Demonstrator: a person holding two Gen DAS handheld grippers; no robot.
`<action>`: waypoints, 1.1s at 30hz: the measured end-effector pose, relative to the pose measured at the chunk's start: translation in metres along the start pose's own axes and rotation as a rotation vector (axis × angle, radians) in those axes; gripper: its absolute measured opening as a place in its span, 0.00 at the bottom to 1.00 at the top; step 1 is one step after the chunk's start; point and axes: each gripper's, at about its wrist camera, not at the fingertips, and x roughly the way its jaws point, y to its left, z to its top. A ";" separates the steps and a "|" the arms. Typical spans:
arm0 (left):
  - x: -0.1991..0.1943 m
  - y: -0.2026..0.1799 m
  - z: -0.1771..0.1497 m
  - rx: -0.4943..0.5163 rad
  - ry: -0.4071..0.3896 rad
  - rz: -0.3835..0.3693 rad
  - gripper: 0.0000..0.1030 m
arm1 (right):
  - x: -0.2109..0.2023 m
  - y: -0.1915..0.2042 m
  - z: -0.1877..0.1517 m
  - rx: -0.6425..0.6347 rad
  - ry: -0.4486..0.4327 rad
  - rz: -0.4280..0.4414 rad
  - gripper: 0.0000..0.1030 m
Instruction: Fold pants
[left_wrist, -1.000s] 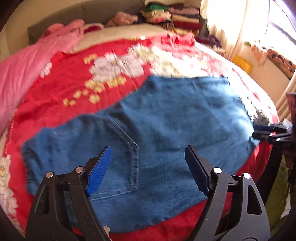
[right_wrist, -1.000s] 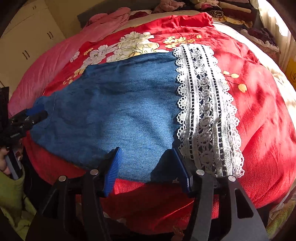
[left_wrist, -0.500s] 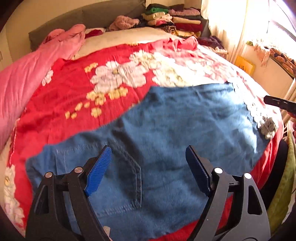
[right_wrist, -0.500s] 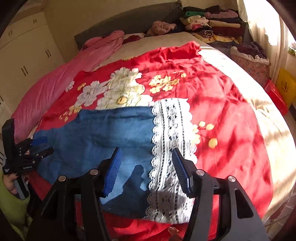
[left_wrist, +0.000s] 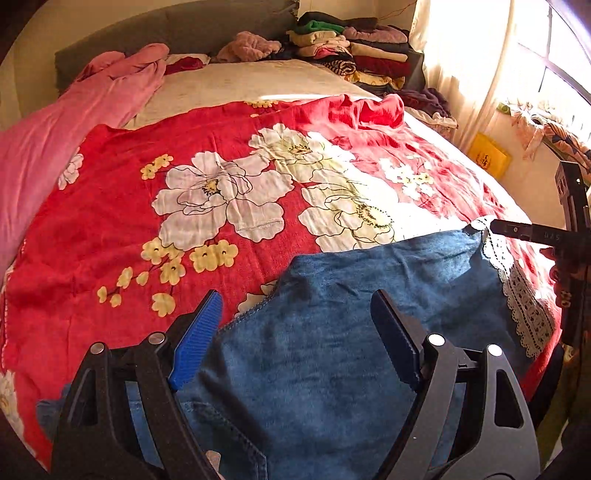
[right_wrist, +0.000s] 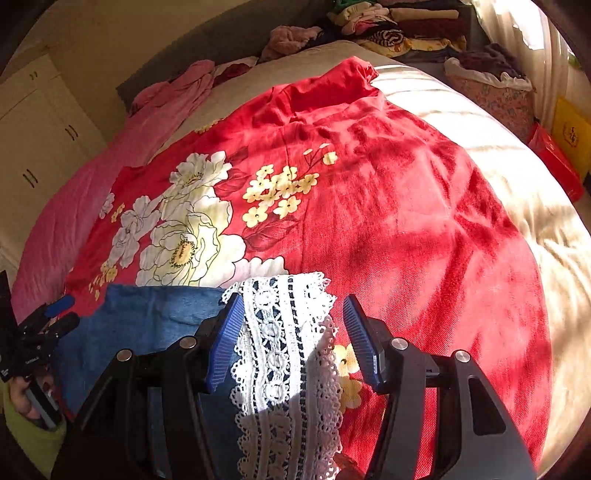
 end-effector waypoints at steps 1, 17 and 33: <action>0.008 0.000 0.001 -0.002 0.009 0.004 0.73 | 0.007 -0.002 -0.001 0.000 0.012 0.001 0.53; 0.035 -0.022 0.009 0.045 0.035 0.015 0.05 | -0.018 0.017 0.005 -0.142 -0.113 0.047 0.16; 0.066 -0.014 0.010 0.033 0.037 0.098 0.16 | 0.024 0.011 0.017 -0.181 -0.046 -0.121 0.36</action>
